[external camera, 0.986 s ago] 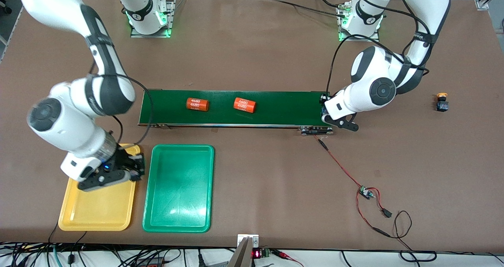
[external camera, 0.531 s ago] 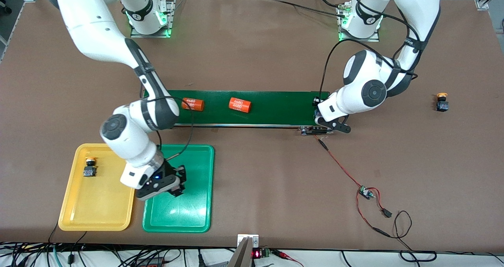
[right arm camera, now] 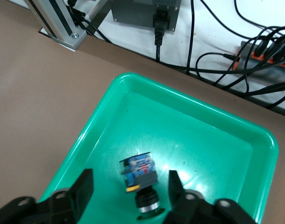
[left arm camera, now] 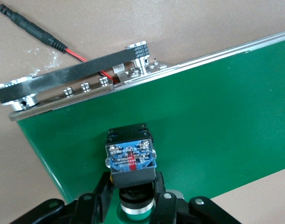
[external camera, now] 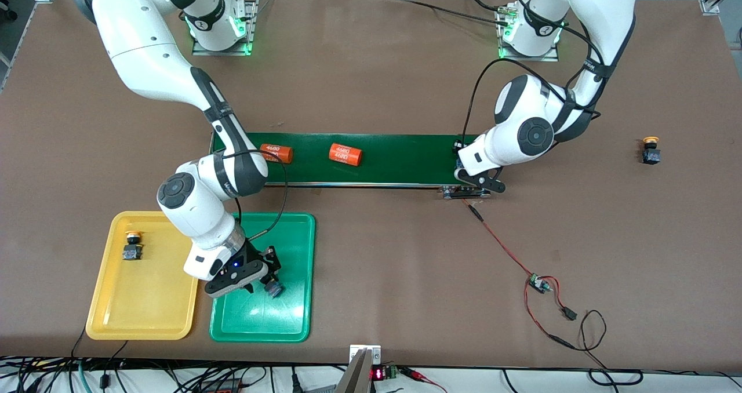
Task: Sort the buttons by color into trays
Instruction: 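Drop the green button into the green tray while the left gripper loads a button, then withdraw the right gripper while the left gripper grasps another table button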
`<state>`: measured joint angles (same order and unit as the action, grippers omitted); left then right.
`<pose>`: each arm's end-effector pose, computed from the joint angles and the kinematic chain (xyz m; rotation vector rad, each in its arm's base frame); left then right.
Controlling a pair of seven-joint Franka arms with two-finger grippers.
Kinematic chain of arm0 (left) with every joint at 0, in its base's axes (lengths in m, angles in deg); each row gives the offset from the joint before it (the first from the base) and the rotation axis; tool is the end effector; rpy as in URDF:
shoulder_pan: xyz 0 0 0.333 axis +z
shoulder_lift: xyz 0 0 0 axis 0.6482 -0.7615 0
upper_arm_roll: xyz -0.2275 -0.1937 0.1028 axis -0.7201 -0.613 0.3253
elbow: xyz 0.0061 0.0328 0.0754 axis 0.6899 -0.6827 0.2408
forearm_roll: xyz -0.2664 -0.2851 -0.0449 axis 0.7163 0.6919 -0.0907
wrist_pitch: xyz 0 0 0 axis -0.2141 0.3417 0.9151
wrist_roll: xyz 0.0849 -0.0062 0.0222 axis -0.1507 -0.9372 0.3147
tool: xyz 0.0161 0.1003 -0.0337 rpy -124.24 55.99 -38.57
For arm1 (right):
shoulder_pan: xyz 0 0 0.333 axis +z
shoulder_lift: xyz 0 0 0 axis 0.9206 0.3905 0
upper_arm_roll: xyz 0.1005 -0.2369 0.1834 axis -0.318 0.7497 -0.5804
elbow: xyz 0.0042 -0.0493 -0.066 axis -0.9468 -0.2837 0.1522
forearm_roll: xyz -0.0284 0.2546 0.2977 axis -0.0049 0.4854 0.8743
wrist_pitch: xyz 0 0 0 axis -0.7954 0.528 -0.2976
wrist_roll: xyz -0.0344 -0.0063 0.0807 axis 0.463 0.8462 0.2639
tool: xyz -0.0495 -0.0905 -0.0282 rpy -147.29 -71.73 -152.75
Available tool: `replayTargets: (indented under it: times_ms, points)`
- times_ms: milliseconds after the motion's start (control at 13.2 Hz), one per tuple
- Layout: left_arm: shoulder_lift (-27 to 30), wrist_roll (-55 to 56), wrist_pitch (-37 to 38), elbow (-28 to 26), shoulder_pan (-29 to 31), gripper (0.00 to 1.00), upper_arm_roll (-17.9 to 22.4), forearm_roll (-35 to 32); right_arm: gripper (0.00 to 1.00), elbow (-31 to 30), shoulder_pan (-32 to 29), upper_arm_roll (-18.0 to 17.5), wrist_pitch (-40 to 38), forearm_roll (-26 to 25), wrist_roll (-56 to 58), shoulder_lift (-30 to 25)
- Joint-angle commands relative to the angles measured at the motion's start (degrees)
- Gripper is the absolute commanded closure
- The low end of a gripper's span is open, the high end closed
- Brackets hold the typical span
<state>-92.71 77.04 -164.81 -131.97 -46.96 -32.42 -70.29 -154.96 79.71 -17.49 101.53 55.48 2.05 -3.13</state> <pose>0.5178 -0.2378 0.2449 2.8924 -0.4008 -0.3857 0.7530 0.2357 0.2644 -2.8706 -0.6623 -0.7119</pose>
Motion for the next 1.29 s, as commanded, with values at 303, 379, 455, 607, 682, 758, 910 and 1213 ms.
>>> replayTargets:
  times_ms: [303, 379, 455, 607, 682, 758, 910, 1213]
  points:
    - [6.75, -7.72, 4.86, -0.46, 11.96, 0.00, 3.16, 0.61, 0.00, -6.32, -0.03, -0.23, -1.05, 1.57, 0.99, -5.49]
    - [6.84, -8.16, 5.32, -0.46, 15.14, 0.00, 5.25, -0.70, 0.00, -7.64, -0.21, -0.05, -4.11, 1.58, 0.47, -7.69]
    - [6.93, -10.26, 6.71, -0.46, 16.39, 0.00, 8.76, -2.98, 0.00, -8.26, -0.38, 0.12, -8.23, 1.58, -0.23, -9.62]
    - [7.19, -12.64, 7.96, -0.46, 17.54, 0.00, 12.11, -5.88, 0.00, -9.49, -0.91, 0.21, -16.41, 1.58, -2.86, -13.49]
    - [7.19, -13.26, 7.96, -0.46, 18.41, 0.00, 12.91, -7.99, 0.00, -10.37, -1.00, 0.47, -19.93, 1.49, -4.44, -15.42]
    - [7.02, -13.87, 7.61, -0.46, 20.51, 0.00, 13.01, -10.88, 0.00, -11.34, -0.91, 1.61, -23.96, 1.49, -5.93, -17.36]
    - [6.06, -14.23, 6.65, 0.42, 24.73, 0.00, 13.01, -18.08, 0.00, -11.52, -0.91, 2.84, -33.54, 1.40, -7.35, -21.22]
    - [2.90, -22.55, -0.28, 1.47, 31.94, 0.00, 12.92, -22.60, 0.00, -15.11, -5.03, 3.03, -47.44, 0.96, -7.71, -30.71]
